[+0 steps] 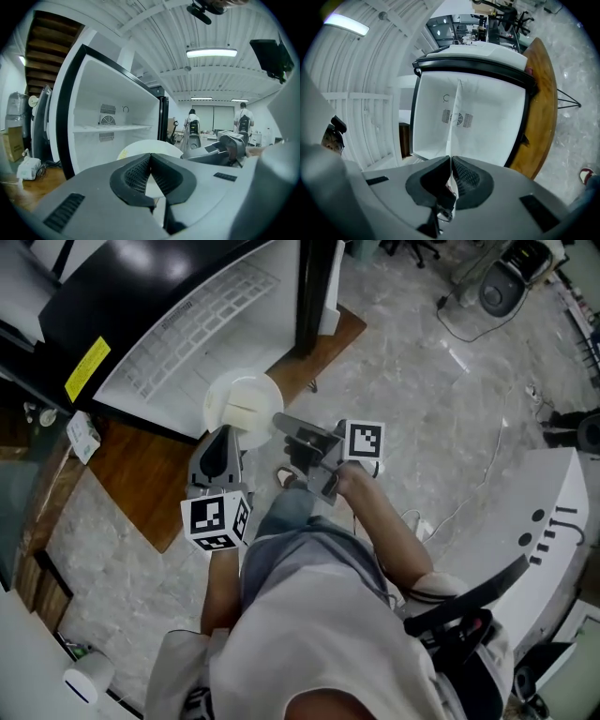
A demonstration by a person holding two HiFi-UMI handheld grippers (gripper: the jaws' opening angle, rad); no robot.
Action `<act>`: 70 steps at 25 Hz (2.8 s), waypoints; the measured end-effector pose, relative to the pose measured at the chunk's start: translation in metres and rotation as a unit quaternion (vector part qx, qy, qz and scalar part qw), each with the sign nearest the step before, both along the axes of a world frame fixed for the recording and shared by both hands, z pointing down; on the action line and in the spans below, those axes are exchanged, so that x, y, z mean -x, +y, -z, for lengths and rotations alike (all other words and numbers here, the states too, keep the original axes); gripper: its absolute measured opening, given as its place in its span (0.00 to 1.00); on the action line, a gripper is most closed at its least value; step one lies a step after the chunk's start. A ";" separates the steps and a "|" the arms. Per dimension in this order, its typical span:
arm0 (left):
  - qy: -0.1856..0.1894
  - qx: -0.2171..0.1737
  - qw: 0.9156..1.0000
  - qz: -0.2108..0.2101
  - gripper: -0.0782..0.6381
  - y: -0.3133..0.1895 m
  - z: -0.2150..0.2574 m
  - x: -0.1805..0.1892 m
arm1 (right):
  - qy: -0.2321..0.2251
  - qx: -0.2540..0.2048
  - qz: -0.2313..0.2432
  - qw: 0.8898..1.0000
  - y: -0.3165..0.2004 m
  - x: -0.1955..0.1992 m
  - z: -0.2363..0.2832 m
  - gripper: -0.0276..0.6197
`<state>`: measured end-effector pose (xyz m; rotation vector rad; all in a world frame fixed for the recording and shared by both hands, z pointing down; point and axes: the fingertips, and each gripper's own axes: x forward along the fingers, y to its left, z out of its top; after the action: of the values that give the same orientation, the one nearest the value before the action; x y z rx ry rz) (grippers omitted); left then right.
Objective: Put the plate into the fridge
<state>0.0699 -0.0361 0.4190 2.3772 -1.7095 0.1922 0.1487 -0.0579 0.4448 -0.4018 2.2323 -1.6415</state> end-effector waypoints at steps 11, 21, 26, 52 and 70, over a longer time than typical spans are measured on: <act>0.036 -0.029 0.998 0.034 0.14 -0.138 0.064 -0.068 | -0.027 -0.014 0.045 0.999 -0.152 -0.054 0.062 0.08; 0.036 -0.056 0.997 0.041 0.14 -0.187 0.087 -0.075 | -0.055 -0.008 0.070 0.996 -0.216 -0.040 0.076 0.08; 0.019 -0.056 0.996 0.067 0.14 -0.188 0.089 -0.061 | -0.062 0.042 0.063 0.995 -0.230 -0.026 0.076 0.08; 0.025 -0.055 0.989 0.139 0.14 -0.250 0.060 -0.052 | 0.036 -0.009 0.162 0.986 -0.252 0.009 0.078 0.08; -0.007 -0.058 0.984 0.168 0.14 -0.241 0.063 -0.013 | 0.372 -0.504 0.044 0.779 -0.250 0.056 0.094 0.08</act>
<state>0.0826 -0.2773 0.3557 2.1195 -2.1484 0.0561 0.0930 -0.3081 0.3505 -0.6939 3.2976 -0.0311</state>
